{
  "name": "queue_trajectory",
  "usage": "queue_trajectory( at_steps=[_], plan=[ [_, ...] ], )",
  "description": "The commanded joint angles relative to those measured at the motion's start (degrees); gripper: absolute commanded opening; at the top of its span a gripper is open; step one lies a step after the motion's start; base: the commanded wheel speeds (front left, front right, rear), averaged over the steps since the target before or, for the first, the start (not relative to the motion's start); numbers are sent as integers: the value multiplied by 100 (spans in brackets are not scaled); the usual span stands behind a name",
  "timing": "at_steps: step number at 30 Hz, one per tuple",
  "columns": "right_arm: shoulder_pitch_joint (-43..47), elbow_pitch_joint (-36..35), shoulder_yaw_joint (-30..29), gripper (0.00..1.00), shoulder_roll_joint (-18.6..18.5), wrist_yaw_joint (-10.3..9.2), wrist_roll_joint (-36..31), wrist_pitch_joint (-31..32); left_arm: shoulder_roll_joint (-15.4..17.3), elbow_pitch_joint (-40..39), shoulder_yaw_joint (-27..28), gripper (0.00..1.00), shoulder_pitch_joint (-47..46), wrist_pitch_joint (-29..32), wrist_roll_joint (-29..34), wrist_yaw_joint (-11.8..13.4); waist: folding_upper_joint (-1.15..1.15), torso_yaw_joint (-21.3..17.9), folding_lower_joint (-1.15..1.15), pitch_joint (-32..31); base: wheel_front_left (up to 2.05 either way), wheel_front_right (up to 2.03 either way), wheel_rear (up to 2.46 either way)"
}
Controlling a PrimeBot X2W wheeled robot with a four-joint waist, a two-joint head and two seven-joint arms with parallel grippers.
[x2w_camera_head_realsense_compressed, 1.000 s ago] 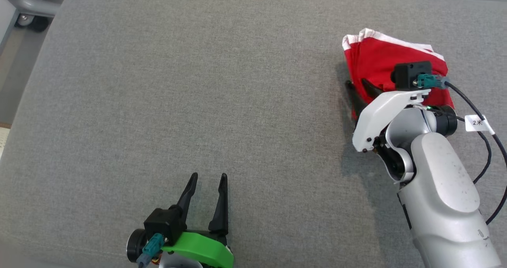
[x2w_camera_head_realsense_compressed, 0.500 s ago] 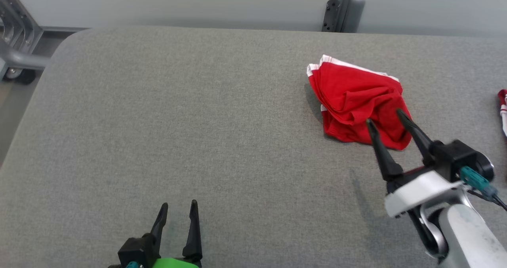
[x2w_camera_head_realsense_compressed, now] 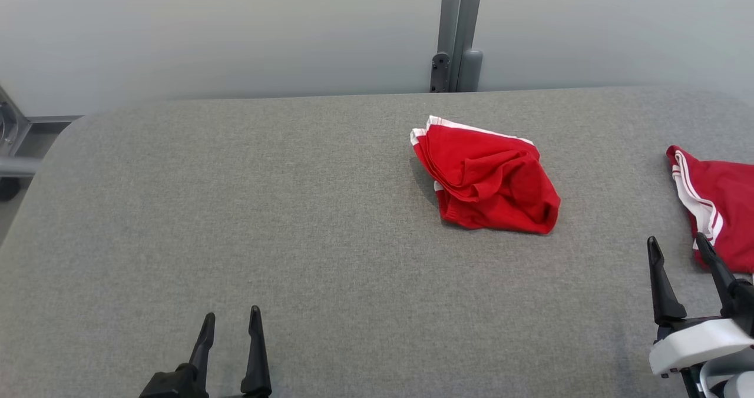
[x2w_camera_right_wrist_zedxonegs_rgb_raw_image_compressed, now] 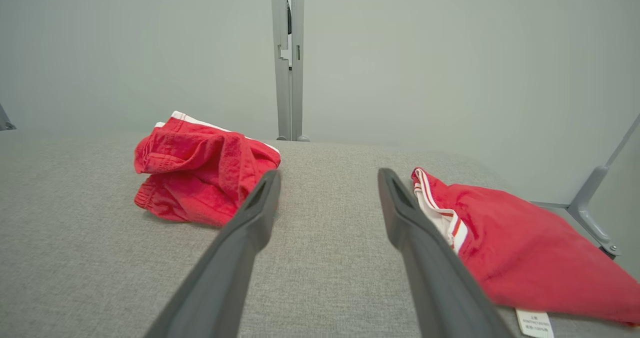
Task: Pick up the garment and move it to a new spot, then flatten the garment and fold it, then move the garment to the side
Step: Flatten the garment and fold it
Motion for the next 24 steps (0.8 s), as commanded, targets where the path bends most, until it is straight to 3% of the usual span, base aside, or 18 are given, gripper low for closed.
queue_trajectory(
  at_steps=[1,13,17,18,19,20,24],
  plan=[
    [28,-60,-43,100,20,-7,24,-14,11,-43,24,100,73,0,26,-36,0,-34,0,-16,0,0,0],
    [-7,-73,-231,100,192,-7,-59,-16,10,-175,41,100,-57,0,111,-120,0,-16,0,61,0,0,0],
    [-506,-12,-121,100,17,-7,46,-16,10,-232,-4,100,-312,0,187,-191,0,79,0,422,0,0,0],
    [-677,76,-89,58,-55,-7,102,-15,9,-251,-41,100,-402,0,206,-210,0,124,0,581,0,0,0],
    [-881,217,-52,25,-154,-7,105,-15,9,-250,-70,100,-509,0,211,-238,0,172,0,717,0,0,0],
    [-1096,339,-26,0,-233,-7,113,-15,9,-254,-100,100,-607,0,210,-257,0,222,0,851,0,0,0],
    [-2055,1104,277,0,-534,-8,203,260,9,-209,-283,100,-996,0,163,-307,0,482,0,1345,0,0,0]
  ],
)
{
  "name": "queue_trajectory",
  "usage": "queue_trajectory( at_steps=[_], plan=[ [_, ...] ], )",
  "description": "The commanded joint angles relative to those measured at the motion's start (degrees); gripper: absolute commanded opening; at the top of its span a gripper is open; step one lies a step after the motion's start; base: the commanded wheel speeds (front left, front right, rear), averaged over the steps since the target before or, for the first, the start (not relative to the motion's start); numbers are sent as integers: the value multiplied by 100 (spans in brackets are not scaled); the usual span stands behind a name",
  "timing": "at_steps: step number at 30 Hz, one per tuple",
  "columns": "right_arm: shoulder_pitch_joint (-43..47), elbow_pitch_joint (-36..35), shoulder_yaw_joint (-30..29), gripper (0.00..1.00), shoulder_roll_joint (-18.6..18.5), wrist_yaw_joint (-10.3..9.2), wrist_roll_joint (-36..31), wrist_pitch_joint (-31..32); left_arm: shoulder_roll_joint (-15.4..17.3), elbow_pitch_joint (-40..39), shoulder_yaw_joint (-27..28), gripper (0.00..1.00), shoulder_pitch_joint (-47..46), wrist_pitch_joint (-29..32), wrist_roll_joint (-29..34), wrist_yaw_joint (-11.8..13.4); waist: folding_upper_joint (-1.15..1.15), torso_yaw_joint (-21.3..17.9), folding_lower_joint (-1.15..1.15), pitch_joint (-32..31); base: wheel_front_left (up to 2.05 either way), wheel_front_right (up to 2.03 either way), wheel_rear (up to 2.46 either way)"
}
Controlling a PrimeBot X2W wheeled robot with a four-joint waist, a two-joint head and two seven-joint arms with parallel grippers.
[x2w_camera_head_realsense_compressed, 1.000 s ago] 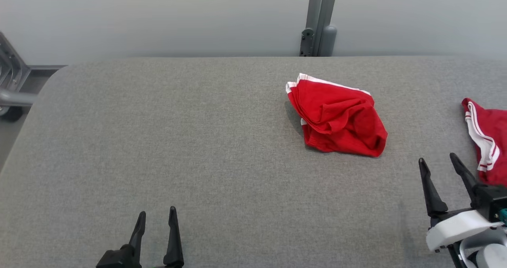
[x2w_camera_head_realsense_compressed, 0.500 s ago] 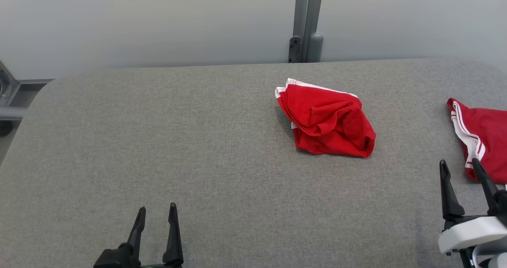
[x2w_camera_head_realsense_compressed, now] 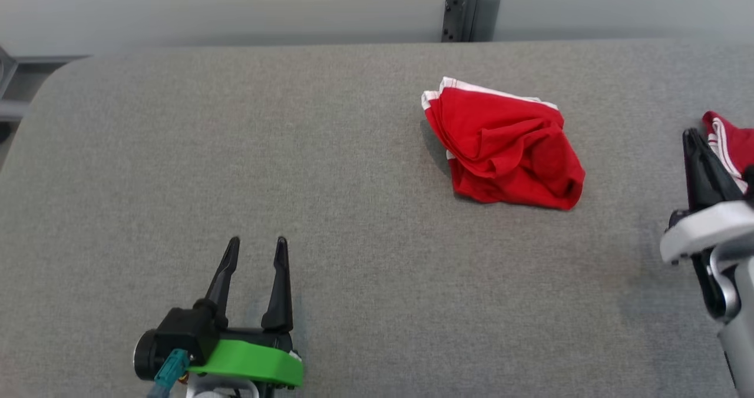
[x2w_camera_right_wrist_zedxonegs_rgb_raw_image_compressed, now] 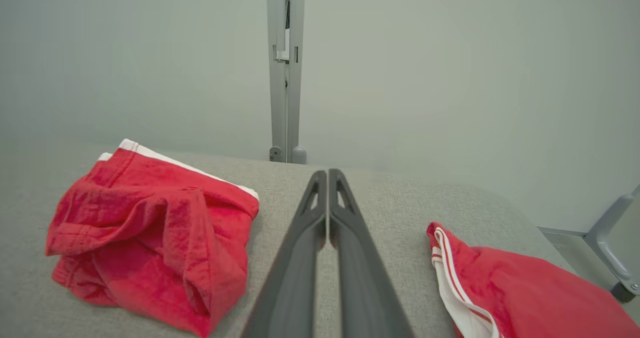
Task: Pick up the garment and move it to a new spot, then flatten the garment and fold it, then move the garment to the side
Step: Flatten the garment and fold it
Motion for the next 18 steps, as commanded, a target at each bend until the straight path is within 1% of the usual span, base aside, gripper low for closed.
queue_trajectory(
  at_steps=[1,3,8,14,18],
  plan=[
    [-331,215,110,0,-94,-9,40,122,9,18,-45,100,-183,0,-59,-1,0,449,0,714,0,0,0],
    [-735,496,277,0,-187,-9,-19,200,8,40,-119,100,-318,0,-115,24,0,560,0,885,0,0,0],
    [-1455,1187,736,0,-178,-10,37,404,8,98,-277,100,-500,0,-252,85,0,761,0,1098,0,0,0],
    [-1757,1733,1187,0,-274,-9,291,456,8,111,-375,100,-523,0,-325,163,0,874,0,1098,0,0,0],
    [-1808,1889,1430,0,-293,-9,515,484,8,115,-358,100,-506,0,-313,167,0,857,0,1079,0,0,0]
  ],
)
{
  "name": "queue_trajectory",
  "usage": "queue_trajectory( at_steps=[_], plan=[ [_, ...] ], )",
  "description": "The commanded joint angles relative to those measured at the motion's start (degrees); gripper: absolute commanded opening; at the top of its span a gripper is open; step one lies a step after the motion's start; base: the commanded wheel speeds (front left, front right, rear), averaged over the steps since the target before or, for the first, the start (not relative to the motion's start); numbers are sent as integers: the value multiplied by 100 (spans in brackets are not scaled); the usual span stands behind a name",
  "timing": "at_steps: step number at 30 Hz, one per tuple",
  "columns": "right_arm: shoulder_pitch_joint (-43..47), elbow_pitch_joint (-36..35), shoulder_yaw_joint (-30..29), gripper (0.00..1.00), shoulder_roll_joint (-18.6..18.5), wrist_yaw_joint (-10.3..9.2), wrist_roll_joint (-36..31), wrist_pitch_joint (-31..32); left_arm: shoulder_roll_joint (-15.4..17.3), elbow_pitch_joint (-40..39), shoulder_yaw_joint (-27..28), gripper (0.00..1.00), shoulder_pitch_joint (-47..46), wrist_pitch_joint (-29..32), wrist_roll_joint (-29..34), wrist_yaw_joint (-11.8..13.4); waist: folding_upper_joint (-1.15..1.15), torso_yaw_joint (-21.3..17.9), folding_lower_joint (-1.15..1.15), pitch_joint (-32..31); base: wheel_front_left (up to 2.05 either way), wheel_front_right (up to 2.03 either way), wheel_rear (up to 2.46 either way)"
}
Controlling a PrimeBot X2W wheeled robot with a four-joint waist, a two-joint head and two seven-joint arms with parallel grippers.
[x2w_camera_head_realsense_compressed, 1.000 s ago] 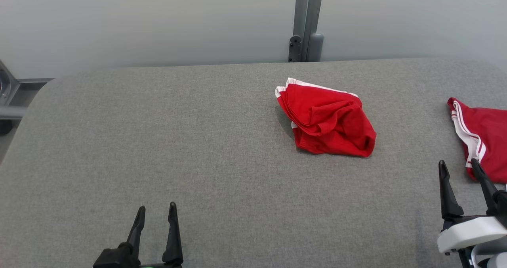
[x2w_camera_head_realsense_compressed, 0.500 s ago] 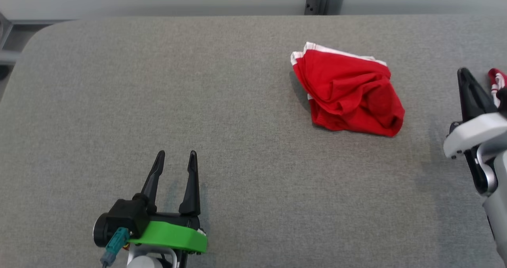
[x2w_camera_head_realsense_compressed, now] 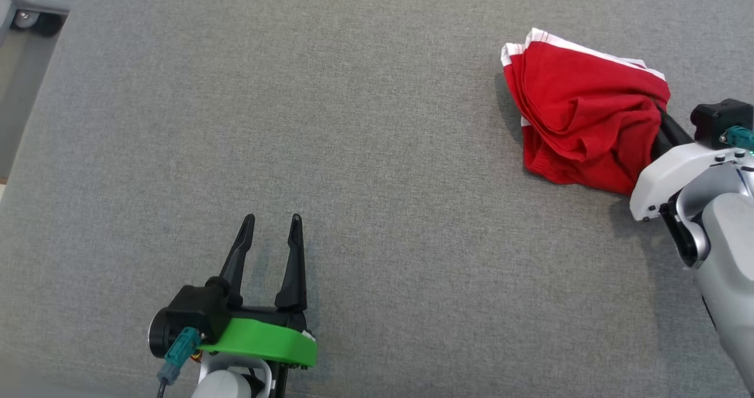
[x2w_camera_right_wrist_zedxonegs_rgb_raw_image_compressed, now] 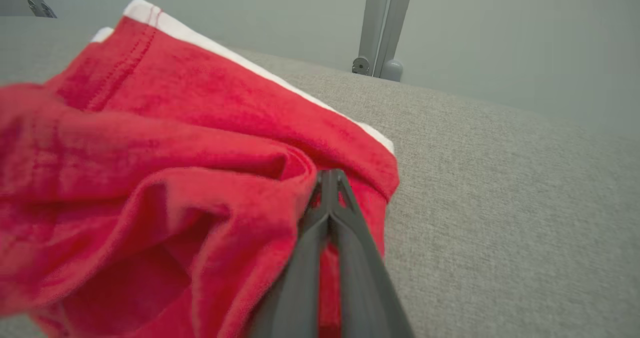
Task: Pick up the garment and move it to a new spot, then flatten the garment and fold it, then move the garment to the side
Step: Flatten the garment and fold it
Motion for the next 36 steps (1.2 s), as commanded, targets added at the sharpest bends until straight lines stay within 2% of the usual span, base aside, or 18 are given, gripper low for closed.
queue_trajectory(
  at_steps=[1,3,11,13,22,29,36],
  plan=[
    [-11,-13,172,0,-17,-9,139,30,7,9,6,100,-42,0,10,15,0,6,0,0,0,0,0],
    [106,-182,608,0,-58,-8,484,82,8,14,5,100,-27,0,9,19,0,-22,0,-44,0,0,0],
    [382,-869,1903,0,-720,-8,1525,166,8,23,11,100,65,0,24,14,0,-127,0,-192,0,0,0],
    [413,-987,2187,0,-861,-8,1661,188,8,18,24,100,77,0,28,14,0,-143,0,-211,0,0,0],
    [349,-1175,3202,0,-1082,-7,2037,69,8,-5,7,100,93,0,30,11,0,-151,0,-230,0,0,0],
    [490,-1005,3727,0,-1123,-7,2261,77,8,36,95,100,248,0,36,51,0,-243,0,-467,0,0,0],
    [754,-700,3573,0,-1171,-8,2271,-250,9,16,232,100,584,0,61,75,0,-532,0,-995,0,0,0]
  ],
)
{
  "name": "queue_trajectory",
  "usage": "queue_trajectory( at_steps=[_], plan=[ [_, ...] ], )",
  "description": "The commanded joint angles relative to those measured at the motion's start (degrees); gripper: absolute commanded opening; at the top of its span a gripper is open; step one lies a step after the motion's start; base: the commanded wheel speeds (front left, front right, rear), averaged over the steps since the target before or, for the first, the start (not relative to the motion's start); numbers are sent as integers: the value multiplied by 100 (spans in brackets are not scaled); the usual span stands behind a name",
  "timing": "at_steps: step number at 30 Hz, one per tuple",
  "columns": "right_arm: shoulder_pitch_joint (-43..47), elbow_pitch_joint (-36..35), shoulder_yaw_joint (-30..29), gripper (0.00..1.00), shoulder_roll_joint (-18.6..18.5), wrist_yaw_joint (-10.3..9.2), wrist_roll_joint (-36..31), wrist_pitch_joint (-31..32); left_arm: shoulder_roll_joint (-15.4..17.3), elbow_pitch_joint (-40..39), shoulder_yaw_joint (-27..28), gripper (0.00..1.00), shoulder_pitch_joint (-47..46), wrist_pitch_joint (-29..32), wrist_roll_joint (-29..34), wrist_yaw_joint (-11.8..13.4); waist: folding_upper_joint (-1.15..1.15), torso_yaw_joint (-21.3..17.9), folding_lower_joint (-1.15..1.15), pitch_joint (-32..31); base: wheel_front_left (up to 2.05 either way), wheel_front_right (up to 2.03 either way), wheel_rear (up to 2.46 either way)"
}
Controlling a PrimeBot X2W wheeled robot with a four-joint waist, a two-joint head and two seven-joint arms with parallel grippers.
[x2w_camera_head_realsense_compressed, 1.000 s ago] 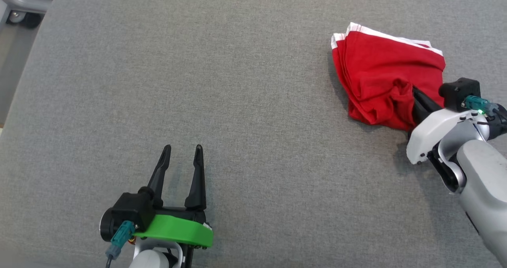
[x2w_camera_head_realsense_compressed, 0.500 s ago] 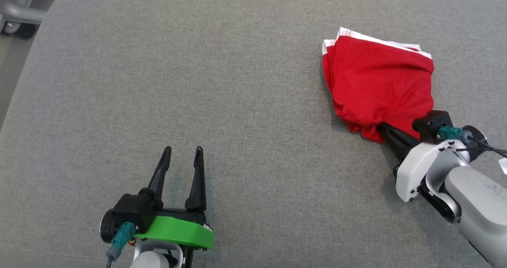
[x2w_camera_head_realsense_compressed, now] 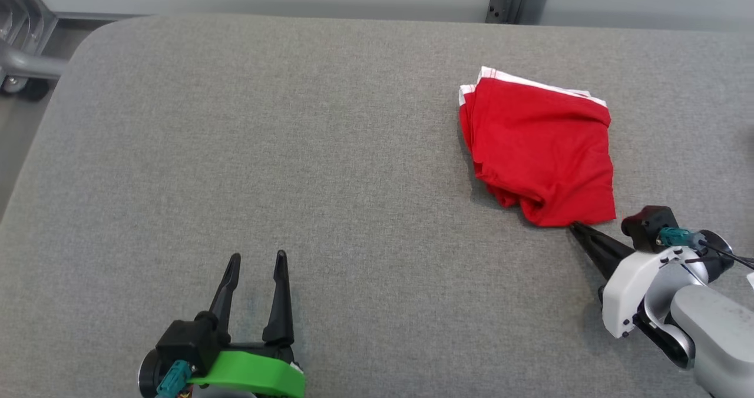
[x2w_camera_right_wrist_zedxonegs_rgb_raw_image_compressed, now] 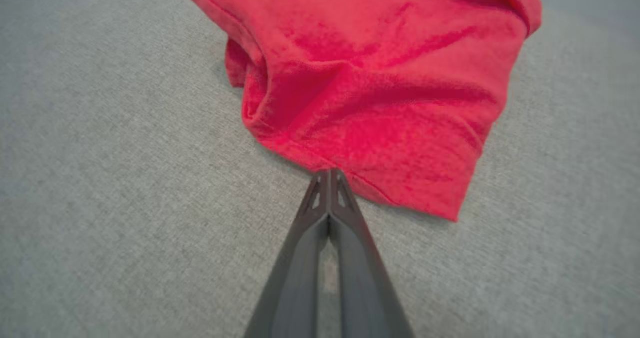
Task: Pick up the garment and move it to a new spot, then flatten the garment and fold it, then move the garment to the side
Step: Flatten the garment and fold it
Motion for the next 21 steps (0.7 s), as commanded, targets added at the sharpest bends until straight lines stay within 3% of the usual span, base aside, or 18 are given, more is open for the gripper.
queue_trajectory(
  at_steps=[1,3,4,5,6,7,8,12,15,21],
  plan=[
    [165,71,-117,0,-27,-7,-14,-127,11,-22,46,100,128,0,41,12,0,-232,0,-363,0,0,0],
    [347,154,-384,0,-30,-7,-102,-300,11,-39,113,100,272,0,58,5,0,-302,0,-561,0,0,0],
    [451,155,-572,11,-5,-7,-133,-376,12,-63,161,100,349,0,66,8,0,-336,0,-646,0,0,0],
    [555,153,-820,30,17,-7,-209,-434,12,-89,214,100,421,0,67,16,0,-371,0,-732,0,0,0],
    [687,120,-1110,41,57,-7,-320,-472,12,-108,270,100,510,1,78,19,0,-404,0,-816,0,0,0],
    [851,43,-1431,74,119,-7,-449,-497,12,-137,325,100,597,0,94,23,0,-435,0,-887,0,0,0],
    [992,-155,-1840,100,209,-7,-624,-503,12,-161,384,100,671,0,106,21,0,-468,0,-961,0,0,0],
    [1975,-1221,-3384,100,736,-7,-1490,-494,12,-205,609,100,921,0,189,-15,0,-560,0,-1151,0,0,0],
    [2703,-2010,-4107,100,1246,-7,-2139,-495,13,-204,750,100,1008,0,273,-93,0,-582,0,-1206,0,0,0],
    [3524,-2598,-4523,100,1809,-7,-2706,-496,12,-132,966,100,1057,0,308,-164,0,-577,0,-1232,0,0,0]
  ],
)
